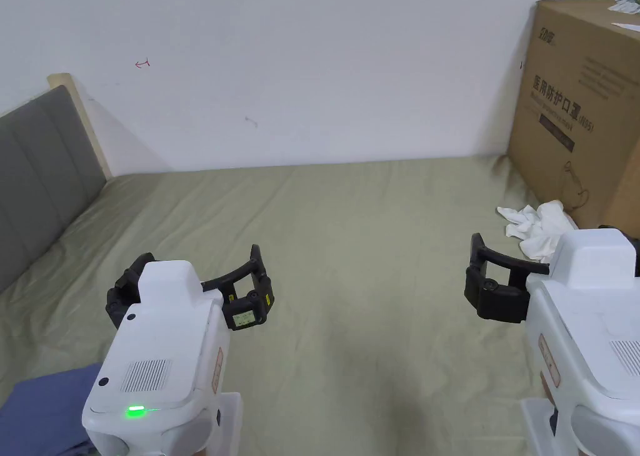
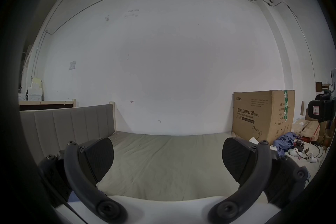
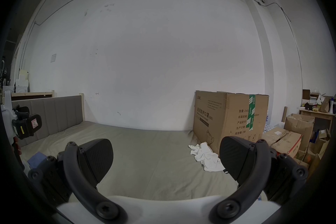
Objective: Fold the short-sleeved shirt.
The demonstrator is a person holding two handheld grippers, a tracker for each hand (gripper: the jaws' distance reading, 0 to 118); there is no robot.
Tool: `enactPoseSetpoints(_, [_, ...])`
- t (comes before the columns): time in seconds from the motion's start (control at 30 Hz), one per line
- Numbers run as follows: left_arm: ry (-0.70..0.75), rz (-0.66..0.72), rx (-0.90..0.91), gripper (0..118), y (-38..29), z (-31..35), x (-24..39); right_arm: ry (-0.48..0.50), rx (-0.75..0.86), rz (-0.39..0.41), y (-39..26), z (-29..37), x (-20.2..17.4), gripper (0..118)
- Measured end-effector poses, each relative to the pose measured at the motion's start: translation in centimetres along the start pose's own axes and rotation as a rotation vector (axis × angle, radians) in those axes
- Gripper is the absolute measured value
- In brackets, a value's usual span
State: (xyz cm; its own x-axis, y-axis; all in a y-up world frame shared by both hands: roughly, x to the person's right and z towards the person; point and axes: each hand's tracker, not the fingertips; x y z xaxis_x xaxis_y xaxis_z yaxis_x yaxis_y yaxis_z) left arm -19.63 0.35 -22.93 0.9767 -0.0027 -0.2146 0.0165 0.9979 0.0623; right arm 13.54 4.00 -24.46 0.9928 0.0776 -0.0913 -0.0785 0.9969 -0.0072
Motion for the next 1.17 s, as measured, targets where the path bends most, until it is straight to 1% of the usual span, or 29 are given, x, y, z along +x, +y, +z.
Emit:
enactPoseSetpoints(0.13, [0.001, -0.001, -0.001, 118, 0.0, 0.1, 0.0, -0.011, -0.015, 0.007, 0.3, 0.0, -0.4, 116])
enactPoseSetpoints(0.23, [-0.001, 0.006, 0.0, 118, 0.1, 0.1, -0.1, -0.006, -0.086, -0.007, 0.8, -0.3, -0.7, 116])
enactPoseSetpoints(0.3, [-0.001, 0.009, 0.0, 118, 0.2, 0.2, -0.1, 0.014, -0.163, -0.064, 1.1, -0.5, -0.8, 116])
enactPoseSetpoints(0.4, [-0.004, 0.015, 0.0, 118, 0.2, 0.2, -0.2, -0.008, -0.318, -0.164, 1.2, -1.2, -0.5, 116])
enactPoseSetpoints(0.47, [-0.008, 0.017, 0.001, 118, 0.3, 0.2, -0.2, -0.019, -0.425, -0.215, 1.7, -1.6, -0.5, 116])
enactPoseSetpoints(0.53, [-0.014, 0.017, 0.001, 118, 0.3, 0.3, -0.2, -0.04, -0.485, -0.256, 1.6, -2.0, -0.1, 116])
enactPoseSetpoints(0.67, [-0.019, 0.015, 0.002, 118, 0.3, 0.3, -0.2, -0.014, -0.569, -0.317, 2.5, -1.8, 0.4, 116])
enactPoseSetpoints(0.8, [-0.021, 0.012, 0.0, 118, 0.3, 0.2, -0.1, -0.028, -0.575, -0.322, 3.2, -1.4, -0.2, 116])
enactPoseSetpoints(0.9, [-0.017, 0.014, 0.001, 118, 0.3, 0.1, -0.1, -0.041, -0.548, -0.264, 2.9, -1.7, -0.2, 116])
enactPoseSetpoints(1.03, [-0.018, 0.015, -0.002, 118, 0.2, 0.0, -0.2, -0.038, -0.525, -0.237, 2.7, -1.8, -0.5, 116])
enactPoseSetpoints(1.1, [-0.015, 0.014, -0.001, 118, 0.2, 0.0, -0.1, -0.046, -0.509, -0.208, 2.7, -1.8, -0.7, 115])
enactPoseSetpoints(1.17, [-0.017, 0.013, 0.0, 118, 0.2, 0.0, -0.1, -0.055, -0.509, -0.204, 2.4, -2.1, -0.6, 116])
